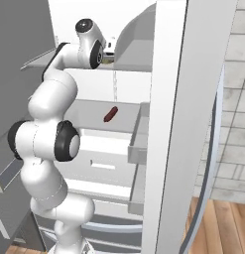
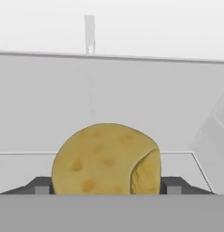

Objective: Retrieve the sausage and cheese from the fridge and place them on the cutting board on the counter.

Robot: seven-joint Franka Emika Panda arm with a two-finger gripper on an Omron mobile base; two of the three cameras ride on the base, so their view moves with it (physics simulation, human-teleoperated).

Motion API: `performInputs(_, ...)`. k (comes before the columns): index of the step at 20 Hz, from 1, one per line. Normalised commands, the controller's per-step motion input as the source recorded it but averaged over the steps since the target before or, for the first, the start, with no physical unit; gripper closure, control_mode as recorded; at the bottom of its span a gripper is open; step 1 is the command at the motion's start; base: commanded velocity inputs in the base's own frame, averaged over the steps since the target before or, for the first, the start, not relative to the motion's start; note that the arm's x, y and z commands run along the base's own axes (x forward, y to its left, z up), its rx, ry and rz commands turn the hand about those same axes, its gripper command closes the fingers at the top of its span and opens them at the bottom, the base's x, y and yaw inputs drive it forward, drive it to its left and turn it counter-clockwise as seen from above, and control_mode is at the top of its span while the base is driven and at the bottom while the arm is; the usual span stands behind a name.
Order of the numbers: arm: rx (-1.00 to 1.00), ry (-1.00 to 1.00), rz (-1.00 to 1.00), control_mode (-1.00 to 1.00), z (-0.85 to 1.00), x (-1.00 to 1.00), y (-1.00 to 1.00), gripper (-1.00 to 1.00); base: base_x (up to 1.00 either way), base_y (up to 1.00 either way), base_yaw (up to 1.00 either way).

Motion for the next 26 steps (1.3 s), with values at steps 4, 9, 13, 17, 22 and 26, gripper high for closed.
performInputs(4,0.0,0.0,0.0,-1.0,0.0,0.0,0.0,1.0,0.0,0.0,0.0)
performInputs(9,0.0,-0.06,0.0,-1.0,0.0,-0.36,0.0,1.0,0.0,0.0,0.0)
performInputs(13,0.01,-0.19,0.0,-1.0,0.13,-0.91,-0.17,1.0,0.0,0.0,0.0)
performInputs(17,0.1,-0.25,0.0,-1.0,0.27,-1.0,-0.41,1.0,0.0,0.0,0.0)
performInputs(22,0.03,-0.09,0.03,-1.0,0.44,-1.0,-0.12,1.0,0.0,0.0,0.0)
performInputs(26,-0.02,0.0,0.12,-1.0,0.58,-1.0,0.0,1.0,0.0,0.0,0.0)
